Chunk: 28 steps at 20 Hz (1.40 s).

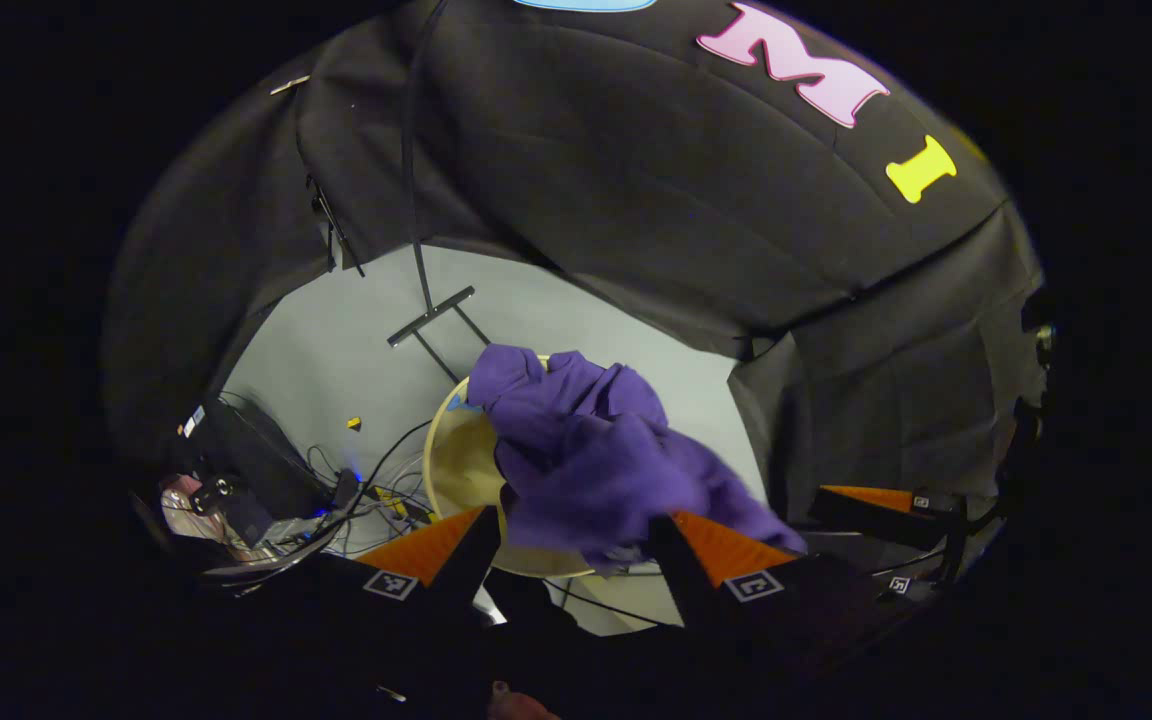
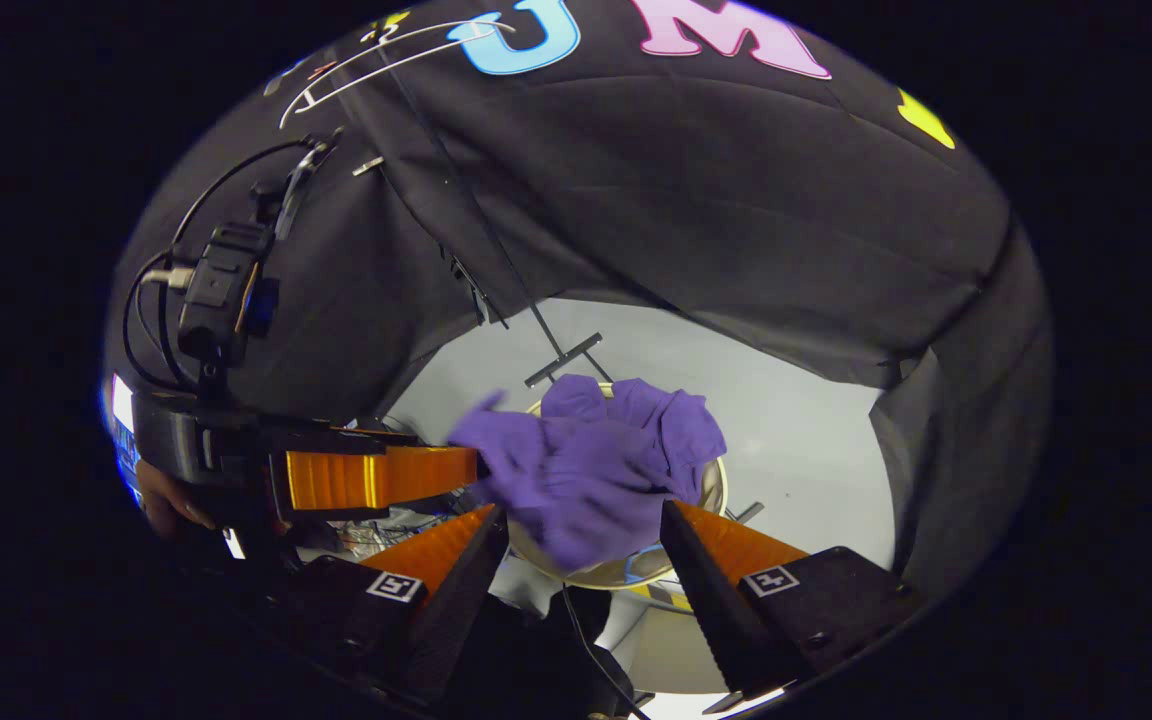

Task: Grasp the clothes on the hanger with both hands and then place them into the laundry hamper below.

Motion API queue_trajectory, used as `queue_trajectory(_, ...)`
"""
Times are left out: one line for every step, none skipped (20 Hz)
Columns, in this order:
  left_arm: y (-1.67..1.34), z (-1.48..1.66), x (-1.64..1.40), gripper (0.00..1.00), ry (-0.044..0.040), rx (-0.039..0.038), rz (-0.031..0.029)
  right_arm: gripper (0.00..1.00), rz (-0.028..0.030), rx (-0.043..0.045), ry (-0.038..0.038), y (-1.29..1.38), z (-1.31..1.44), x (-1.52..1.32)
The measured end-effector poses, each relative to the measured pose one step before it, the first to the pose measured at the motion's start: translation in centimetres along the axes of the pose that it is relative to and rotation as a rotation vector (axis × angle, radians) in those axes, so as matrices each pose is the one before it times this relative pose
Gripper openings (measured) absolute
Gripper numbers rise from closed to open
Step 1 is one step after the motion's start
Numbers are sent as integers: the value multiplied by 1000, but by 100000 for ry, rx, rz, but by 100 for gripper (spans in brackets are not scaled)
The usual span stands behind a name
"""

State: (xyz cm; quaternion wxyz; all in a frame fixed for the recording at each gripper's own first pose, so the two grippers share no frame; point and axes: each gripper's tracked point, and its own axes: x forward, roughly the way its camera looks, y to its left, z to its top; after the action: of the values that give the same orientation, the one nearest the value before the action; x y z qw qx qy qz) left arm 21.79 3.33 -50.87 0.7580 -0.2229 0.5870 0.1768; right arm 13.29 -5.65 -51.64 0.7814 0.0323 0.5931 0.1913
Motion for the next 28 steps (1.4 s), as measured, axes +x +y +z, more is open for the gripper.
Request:
queue_trajectory(333,107,-602,96,-826,-907,-1295,100,-338,1279,-876,-250,118,280)
queue_trajectory(197,162,-59,96,-718,-101,28,99,-244,-95,44,-134,99,168)
queue_trajectory(372,149,-13,96,-869,-175,517,99,-161,-305,133,-13,34,144)
queue_trajectory(26,373,-12,96,-475,-527,80,99,486,-246,-163,219,249,1)
queue_trajectory(-157,242,112,96,-683,-896,-634,99,819,-418,-459,333,256,-8)
queue_trajectory(-391,226,-152,96,-321,-557,-816,99,791,-837,-653,381,328,-23)
queue_trajectory(-352,53,-33,96,-208,-66,-739,99,424,-935,-447,176,257,37)
queue_trajectory(-355,257,-43,92,-473,540,-622,99,280,-741,-348,261,247,-9)
queue_trajectory(-113,57,-128,92,-548,657,-223,99,446,-223,-605,153,197,-151)
queue_trajectory(-107,62,-107,95,-446,499,-255,99,233,259,-374,119,159,-93)
queue_trajectory(-83,-155,-89,96,-209,402,-618,99,-156,338,-285,-1,-60,-111)
queue_trajectory(-131,158,-125,96,-91,243,-540,99,-773,302,-533,-100,-4,-181)
queue_trajectory(7,-143,-212,96,-182,81,-188,99,-679,385,-545,-64,32,-223)
queue_trajectory(17,91,-190,92,-274,210,325,99,-465,548,-664,-11,91,-181)
queue_trajectory(135,10,-121,96,-728,757,322,99,-336,668,-676,79,34,-188)
queue_trajectory(85,280,-136,96,-901,741,428,99,-477,599,-660,15,55,-274)
queue_trajectory(13,23,-185,96,-654,486,-300,99,-83,305,-1078,242,117,-340)
queue_trajectory(-117,174,-437,96,-1070,601,-943,99,-196,-35,-1142,221,230,-348)
queue_trajectory(85,89,-728,96,-1672,912,-745,99,-271,-371,-1606,337,221,-404)
queue_trajectory(-29,545,-777,96,-2590,1927,-562,99,-268,-266,-1754,377,446,-498)
queue_trajectory(284,570,-880,96,-3630,3043,276,99,7,71,-1511,378,249,-573)
queue_trajectory(408,725,-990,96,-3939,3330,1078,99,-157,439,-1461,509,400,-731)
queue_trajectory(403,693,-1053,92,-4048,2881,701,99,-400,814,-2268,560,540,-786)
queue_trajectory(192,934,-1077,96,-4217,2249,-69,99,-176,830,-2867,746,815,-951)
queue_trajectory(340,708,-1213,96,-4082,1758,-512,99,-340,293,-3343,699,679,-1025)
queue_trajectory(123,1250,-1333,96,-5547,1762,-1150,99,-665,-184,-4192,775,985,-1146)
queue_trajectory(70,1011,-1555,96,-5522,2394,-1642,99,-585,-211,-3911,881,738,-917)
queue_trajectory(-47,1353,-1532,96,-5075,2575,-1536,99,-812,-143,-4048,952,1023,-1072)
